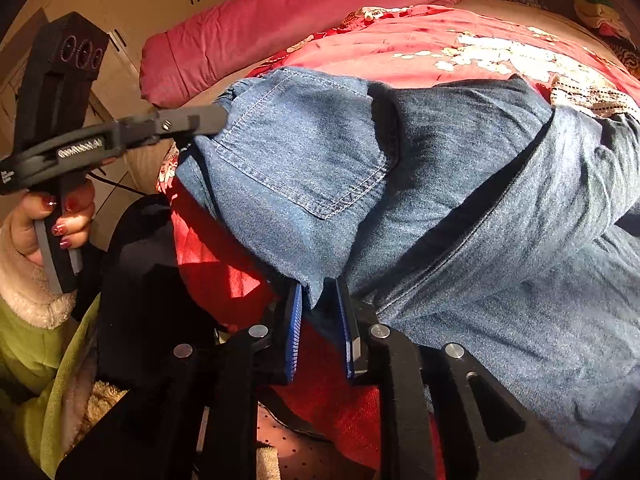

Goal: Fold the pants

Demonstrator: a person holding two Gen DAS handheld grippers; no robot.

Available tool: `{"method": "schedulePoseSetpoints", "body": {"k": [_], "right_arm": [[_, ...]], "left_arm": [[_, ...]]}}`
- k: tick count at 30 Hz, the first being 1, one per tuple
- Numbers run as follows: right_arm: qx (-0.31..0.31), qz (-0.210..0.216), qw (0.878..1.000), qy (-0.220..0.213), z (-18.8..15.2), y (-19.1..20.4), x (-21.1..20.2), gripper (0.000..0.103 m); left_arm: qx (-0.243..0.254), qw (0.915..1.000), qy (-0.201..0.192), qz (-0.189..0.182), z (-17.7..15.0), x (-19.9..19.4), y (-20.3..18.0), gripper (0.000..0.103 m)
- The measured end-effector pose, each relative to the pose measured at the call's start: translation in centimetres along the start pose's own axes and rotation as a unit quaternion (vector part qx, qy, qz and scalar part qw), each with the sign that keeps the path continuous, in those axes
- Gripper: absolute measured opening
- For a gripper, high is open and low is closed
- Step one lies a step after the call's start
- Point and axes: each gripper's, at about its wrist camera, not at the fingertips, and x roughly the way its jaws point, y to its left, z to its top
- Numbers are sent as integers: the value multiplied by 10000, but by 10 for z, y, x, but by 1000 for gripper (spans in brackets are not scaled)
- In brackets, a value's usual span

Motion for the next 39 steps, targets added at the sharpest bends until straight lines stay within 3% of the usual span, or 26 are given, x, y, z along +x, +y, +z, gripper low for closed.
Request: {"method": "schedulePoseSetpoints", "body": {"k": [2, 8, 11, 15, 21, 24, 28, 32, 34, 39], "right_arm": [[19, 40, 9999, -137, 1, 3, -11, 29], [-306, -281, 9966, -709, 17, 21, -34, 31], [-352, -512, 9969, -489, 24, 21, -18, 38], [26, -760, 9970, 136, 19, 5, 18, 39], [155, -766, 9969, 52, 12, -2, 29, 39], [347, -486, 9982, -95, 11, -5, 15, 39], [545, -260, 9968, -515, 8, -10, -24, 51], [827, -350, 9921, -873, 4, -26, -60, 55], [943, -460, 9894, -1005, 0, -35, -75, 63], [1169, -806, 9815, -1287, -1, -59, -109, 73]], "left_arm": [[-93, 9996, 276, 54, -10, 17, 6, 18], [28, 9996, 250, 82, -22, 27, 8, 17], [67, 9996, 245, 106, -22, 31, 8, 17], [104, 9997, 219, 103, -22, 34, 7, 17], [129, 9997, 189, 118, -20, 40, 6, 17], [109, 9998, 152, 116, -18, 40, 7, 17], [88, 9999, 41, 93, -14, 28, 3, 18], [-46, 9999, -96, -80, -7, 7, -2, 47], [26, 9999, -146, 37, -3, -1, -10, 49], [60, 9993, -372, 4, 8, -21, -26, 71]]}}
